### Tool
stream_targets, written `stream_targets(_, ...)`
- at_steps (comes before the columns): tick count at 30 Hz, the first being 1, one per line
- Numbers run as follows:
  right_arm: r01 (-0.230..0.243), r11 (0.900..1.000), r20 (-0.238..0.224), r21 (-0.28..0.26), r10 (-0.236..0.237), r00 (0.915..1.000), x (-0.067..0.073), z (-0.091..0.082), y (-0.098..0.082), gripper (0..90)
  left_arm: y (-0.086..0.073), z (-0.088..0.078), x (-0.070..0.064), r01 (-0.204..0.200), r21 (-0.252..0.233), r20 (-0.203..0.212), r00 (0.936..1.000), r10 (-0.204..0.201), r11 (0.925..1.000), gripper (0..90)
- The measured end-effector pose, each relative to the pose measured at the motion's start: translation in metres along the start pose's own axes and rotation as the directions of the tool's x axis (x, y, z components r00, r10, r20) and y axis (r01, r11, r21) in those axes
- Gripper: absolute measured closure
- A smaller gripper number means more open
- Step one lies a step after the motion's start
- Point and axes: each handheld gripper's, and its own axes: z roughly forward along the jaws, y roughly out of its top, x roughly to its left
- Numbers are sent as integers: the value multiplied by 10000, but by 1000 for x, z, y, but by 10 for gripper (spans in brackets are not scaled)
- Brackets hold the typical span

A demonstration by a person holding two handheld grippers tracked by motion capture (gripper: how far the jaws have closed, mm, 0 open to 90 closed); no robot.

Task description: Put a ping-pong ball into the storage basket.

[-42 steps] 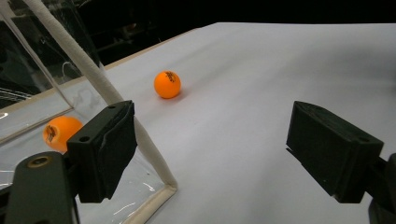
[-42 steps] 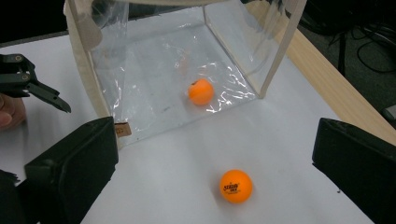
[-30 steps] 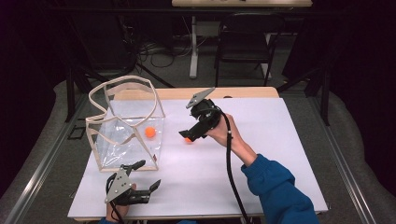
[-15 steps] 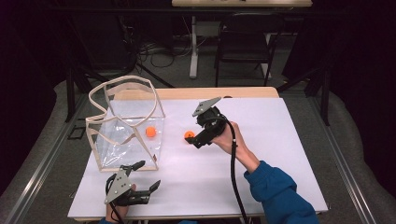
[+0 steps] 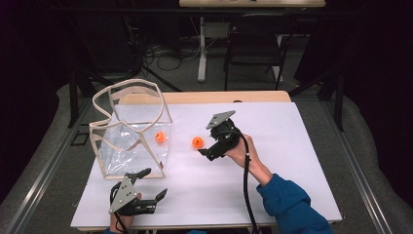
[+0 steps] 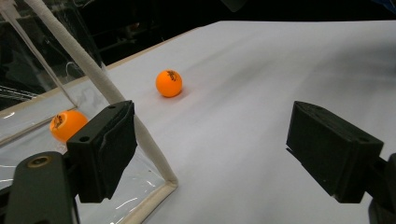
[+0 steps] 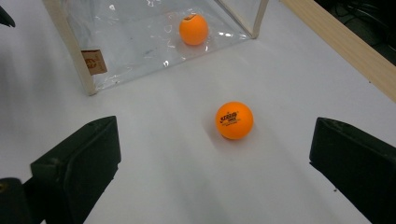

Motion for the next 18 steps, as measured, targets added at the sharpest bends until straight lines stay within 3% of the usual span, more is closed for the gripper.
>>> stream_targets(18,-277,9994,197,183,274,9994,-7,13,-12,15,0,-1,-1,-5,32,1,10000,5,10000,157)
